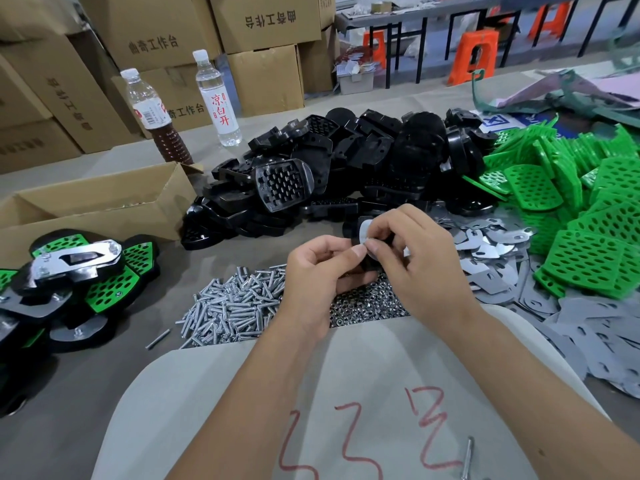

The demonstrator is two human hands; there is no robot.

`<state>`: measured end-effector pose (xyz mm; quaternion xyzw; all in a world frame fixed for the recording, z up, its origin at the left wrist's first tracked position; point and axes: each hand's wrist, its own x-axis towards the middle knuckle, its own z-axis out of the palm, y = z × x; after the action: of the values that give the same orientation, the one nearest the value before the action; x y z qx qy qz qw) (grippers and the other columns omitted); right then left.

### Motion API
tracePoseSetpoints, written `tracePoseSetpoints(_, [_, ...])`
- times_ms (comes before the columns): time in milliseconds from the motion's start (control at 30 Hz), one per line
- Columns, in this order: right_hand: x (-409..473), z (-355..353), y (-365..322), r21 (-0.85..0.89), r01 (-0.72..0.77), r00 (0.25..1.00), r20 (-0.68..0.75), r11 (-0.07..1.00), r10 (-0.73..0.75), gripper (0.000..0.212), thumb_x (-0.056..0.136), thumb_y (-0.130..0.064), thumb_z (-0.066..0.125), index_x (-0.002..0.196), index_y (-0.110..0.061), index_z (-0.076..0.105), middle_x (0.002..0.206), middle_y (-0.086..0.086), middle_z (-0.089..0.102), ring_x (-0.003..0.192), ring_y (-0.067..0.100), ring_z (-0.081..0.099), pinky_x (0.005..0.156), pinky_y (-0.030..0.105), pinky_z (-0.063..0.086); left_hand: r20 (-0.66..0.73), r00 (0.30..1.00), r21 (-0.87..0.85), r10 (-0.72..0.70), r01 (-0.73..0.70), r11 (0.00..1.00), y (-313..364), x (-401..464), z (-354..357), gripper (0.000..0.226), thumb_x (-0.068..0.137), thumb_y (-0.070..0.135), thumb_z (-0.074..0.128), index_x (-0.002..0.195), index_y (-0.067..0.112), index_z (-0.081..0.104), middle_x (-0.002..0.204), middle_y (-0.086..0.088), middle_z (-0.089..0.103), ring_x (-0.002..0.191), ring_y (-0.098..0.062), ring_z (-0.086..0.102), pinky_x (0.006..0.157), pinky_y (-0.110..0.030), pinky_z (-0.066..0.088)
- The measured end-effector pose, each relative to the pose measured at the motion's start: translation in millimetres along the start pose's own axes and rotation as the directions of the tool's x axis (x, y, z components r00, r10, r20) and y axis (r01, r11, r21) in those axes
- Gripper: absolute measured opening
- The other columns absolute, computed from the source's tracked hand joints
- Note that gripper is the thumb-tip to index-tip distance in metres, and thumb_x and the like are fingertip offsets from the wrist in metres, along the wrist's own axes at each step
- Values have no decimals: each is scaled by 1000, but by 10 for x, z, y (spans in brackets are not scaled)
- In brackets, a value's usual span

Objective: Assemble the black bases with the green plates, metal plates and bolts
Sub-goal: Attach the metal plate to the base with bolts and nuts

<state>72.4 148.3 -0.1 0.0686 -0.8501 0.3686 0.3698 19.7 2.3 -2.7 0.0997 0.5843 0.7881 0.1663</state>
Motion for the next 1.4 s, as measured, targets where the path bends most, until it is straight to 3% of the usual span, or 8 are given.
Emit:
tracePoseSetpoints(133, [18, -7, -35, -115, 30, 997, 76, 993, -21, 9, 103, -13, 49, 97, -19, 51, 96, -5, 46, 77, 20, 50, 64, 43, 47, 54, 993, 51, 102, -105, 993, -6, -21, 17, 16, 85, -13, 74, 90, 0, 66, 84, -17, 61, 81, -25, 65, 79, -40, 63])
tracePoseSetpoints(333, [47, -38, -29, -219, 42, 990, 138, 975, -12, 18, 99, -6, 49, 97, -23, 42, 97, -5, 42, 71, 23, 49, 57, 51, 48, 120, 964, 247, 237, -260, 933, -25, -30, 35, 35, 68, -2, 85, 87, 16, 63, 72, 7, 61, 73, -14, 57, 78, -39, 56])
tracePoseSetpoints(467, [49, -35, -61, -273, 24, 986, 165, 962, 22, 28, 94, -1, 53, 95, -25, 39, 95, -5, 38, 67, 24, 48, 53, 50, 47, 93, 951, 349, 294, -308, 885, -47, -34, 55, 39, 66, 11, 90, 87, 13, 58, 73, 5, 60, 72, -14, 56, 73, -32, 52])
tracePoseSetpoints(567, [54, -48, -81, -280, 19, 985, 168, 960, 29, 11, 103, -23, 37, 93, -25, 36, 92, -5, 39, 66, 22, 46, 55, 49, 45, 101, 931, 389, 350, -361, 847, -54, -42, 44, 40, 68, 8, 92, 86, 12, 56, 81, -7, 64, 80, -23, 62, 77, -43, 55])
tracePoseSetpoints(667, [57, -76, -79, -285, 22, 983, 179, 958, 30, 21, 105, -37, 25, 93, -24, 36, 93, -4, 38, 66, 23, 46, 56, 49, 45, 106, 917, 419, 385, -392, 819, -48, -52, 56, 42, 70, 5, 93, 91, 13, 57, 102, -13, 66, 102, -31, 65, 80, -46, 57])
tracePoseSetpoints(867, [38, -81, -113, -65, 66, 992, 109, 996, -59, 19, 109, -20, 41, 94, -14, 51, 95, -3, 44, 77, 21, 46, 67, 40, 42, 149, 909, 285, 390, -417, 863, 6, -83, 89, 63, 69, -2, 87, 116, 15, 48, 148, 1, 56, 134, -20, 57, 102, -45, 56])
tracePoseSetpoints(1133, [-1, -51, -140, -36, 64, 996, 62, 997, -62, 22, 111, -20, 39, 95, -12, 52, 105, -1, 46, 83, 24, 51, 68, 48, 47, 133, 879, 364, 457, -472, 803, 28, -119, 114, 78, 69, -10, 86, 140, 11, 59, 132, -1, 70, 125, -20, 66, 105, -39, 55])
tracePoseSetpoints(1400, [-18, -55, -243, 137, -29, 996, 83, 990, 18, 24, 110, -18, 39, 89, -12, 50, 101, -1, 44, 86, 18, 48, 74, 30, 42, 167, 803, 515, 572, -566, 644, 41, -156, 126, 77, 66, 7, 85, 138, 19, 61, 130, 12, 69, 121, -18, 68, 102, -45, 55])
